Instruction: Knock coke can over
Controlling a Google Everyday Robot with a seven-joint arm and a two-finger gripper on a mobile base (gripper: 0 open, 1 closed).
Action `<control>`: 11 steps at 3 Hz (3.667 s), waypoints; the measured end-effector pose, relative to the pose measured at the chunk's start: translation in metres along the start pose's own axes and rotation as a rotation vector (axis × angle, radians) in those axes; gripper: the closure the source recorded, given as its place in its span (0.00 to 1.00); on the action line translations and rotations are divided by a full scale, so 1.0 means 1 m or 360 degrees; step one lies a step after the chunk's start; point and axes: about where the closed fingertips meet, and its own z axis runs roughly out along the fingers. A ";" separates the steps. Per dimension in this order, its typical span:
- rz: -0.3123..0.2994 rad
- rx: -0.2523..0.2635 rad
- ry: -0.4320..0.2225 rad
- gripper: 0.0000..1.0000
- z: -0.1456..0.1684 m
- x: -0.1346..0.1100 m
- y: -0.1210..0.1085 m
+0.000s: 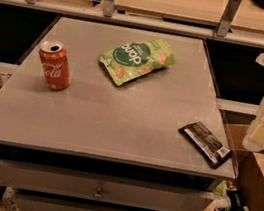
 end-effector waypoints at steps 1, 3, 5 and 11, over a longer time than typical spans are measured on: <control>0.0000 0.0000 0.0000 0.00 0.000 0.000 0.000; 0.0053 0.0048 -0.0165 0.00 0.016 -0.015 -0.007; 0.0185 0.0060 -0.0686 0.00 0.071 -0.102 -0.036; 0.0270 -0.0062 -0.1455 0.00 0.153 -0.300 -0.045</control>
Offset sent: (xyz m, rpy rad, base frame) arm 0.0075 0.0056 -0.0074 0.0444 -0.0082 0.0002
